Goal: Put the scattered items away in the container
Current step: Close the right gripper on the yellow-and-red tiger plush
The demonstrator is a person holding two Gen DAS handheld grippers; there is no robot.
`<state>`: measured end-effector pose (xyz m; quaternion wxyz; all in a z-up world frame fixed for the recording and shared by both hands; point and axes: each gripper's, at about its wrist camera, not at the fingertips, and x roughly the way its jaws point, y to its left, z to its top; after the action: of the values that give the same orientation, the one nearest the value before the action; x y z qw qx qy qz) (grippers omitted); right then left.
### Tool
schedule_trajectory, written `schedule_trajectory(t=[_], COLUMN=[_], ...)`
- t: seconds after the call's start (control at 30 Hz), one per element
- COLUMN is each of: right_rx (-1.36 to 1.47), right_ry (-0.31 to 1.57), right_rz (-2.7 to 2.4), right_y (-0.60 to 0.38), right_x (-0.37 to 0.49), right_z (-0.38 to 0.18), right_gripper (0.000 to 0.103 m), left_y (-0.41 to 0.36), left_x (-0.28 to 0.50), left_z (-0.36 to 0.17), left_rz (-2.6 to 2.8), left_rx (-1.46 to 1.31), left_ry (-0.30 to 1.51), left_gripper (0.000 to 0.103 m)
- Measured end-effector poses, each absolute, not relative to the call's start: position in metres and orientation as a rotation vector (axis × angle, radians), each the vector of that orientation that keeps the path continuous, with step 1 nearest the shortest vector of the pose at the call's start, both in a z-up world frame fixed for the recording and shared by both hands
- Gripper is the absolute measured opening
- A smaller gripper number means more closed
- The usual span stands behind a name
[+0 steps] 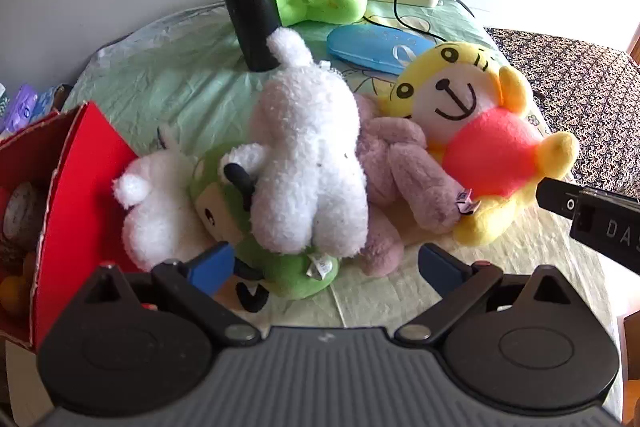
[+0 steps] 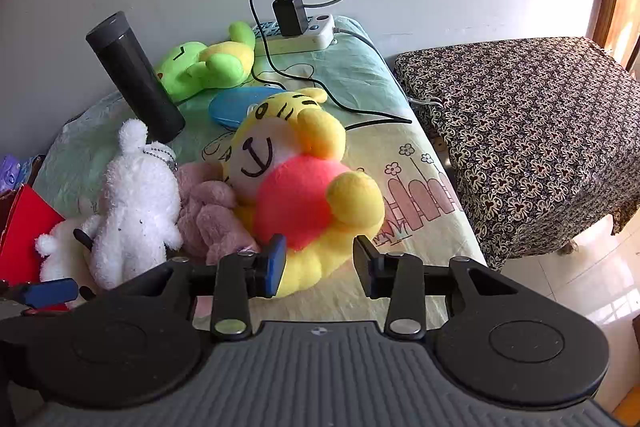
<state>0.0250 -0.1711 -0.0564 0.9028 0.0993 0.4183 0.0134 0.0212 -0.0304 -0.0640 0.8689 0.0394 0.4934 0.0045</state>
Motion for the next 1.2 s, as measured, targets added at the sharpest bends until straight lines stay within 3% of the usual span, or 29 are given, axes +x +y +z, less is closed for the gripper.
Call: schedule_trajectory(t=[0.57,0.8,1.0,1.03,1.07,1.2], right_rx=[0.216,0.287,0.361,0.396,0.418,0.366], right_ry=[0.773,0.816,0.874,0.886,0.897,0.884], right_rz=[0.055,0.02,0.022,0.025,0.041,0.072], right_y=[-0.186,-0.205,-0.216,-0.218,-0.219,-0.213], right_x=[0.035,0.054,0.069,0.071,0.072,0.069], right_z=[-0.046,-0.061,-0.082,-0.086,-0.088,-0.087], right_gripper=[0.041,0.041,0.049,0.047,0.038,0.031], left_y=[-0.038,-0.046,-0.048,-0.048,-0.048,-0.05], left_x=[0.017,0.014,0.017,0.019,0.02,0.024], left_z=[-0.065,-0.074,-0.084,-0.085,-0.086,-0.092], left_rz=[-0.211,-0.327,-0.348,-0.346,-0.346,-0.348], left_rx=[-0.043,-0.036,-0.04,-0.036,-0.034,-0.037], left_ry=[0.975,0.971,1.01,1.01,1.012,1.034], left_gripper=[0.099,0.099,0.098,0.098,0.099,0.098])
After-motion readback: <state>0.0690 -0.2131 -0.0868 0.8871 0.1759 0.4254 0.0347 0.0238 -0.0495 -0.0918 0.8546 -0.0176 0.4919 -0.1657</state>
